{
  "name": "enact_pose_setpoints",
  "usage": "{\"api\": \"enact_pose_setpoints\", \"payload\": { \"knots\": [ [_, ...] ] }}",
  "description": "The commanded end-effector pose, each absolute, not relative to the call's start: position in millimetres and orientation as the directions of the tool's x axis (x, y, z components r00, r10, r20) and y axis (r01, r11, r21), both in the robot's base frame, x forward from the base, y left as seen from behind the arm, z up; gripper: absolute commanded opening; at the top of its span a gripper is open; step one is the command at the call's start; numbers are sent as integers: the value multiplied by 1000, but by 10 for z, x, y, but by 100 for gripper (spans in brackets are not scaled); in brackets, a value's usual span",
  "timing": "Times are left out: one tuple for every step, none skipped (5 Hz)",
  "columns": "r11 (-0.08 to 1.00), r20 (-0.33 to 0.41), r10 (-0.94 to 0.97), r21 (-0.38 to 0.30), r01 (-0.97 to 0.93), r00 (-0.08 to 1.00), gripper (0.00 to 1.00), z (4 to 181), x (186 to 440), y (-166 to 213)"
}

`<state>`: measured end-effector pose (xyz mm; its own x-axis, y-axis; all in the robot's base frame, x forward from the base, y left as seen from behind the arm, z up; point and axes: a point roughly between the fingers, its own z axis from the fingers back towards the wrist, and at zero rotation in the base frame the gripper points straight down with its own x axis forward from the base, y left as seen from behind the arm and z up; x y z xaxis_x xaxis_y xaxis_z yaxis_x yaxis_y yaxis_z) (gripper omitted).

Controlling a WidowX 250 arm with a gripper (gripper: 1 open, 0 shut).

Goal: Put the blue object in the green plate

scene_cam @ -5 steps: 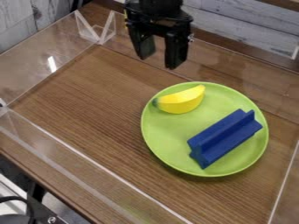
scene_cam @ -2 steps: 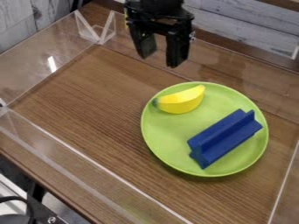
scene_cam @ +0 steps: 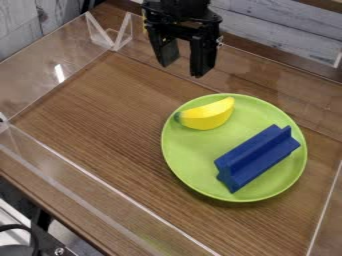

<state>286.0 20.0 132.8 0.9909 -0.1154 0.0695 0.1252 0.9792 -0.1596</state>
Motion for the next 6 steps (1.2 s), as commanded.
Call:
{"api": "enact_pose_setpoints", "payload": {
  "knots": [
    [980,111,-119,-148,135,987,100,1439,2908,201],
    [979,110,-122,-148,137,986,100,1433,2904,197],
    [979,108,-123,-149,139,986,100,1426,2901,195],
    [978,96,-127,-153,140,987,100,1375,2866,139],
    [975,101,-148,-153,162,984,100,1348,2768,-41],
    [971,120,-173,-144,190,978,100,1319,2664,-263]
  ]
}}
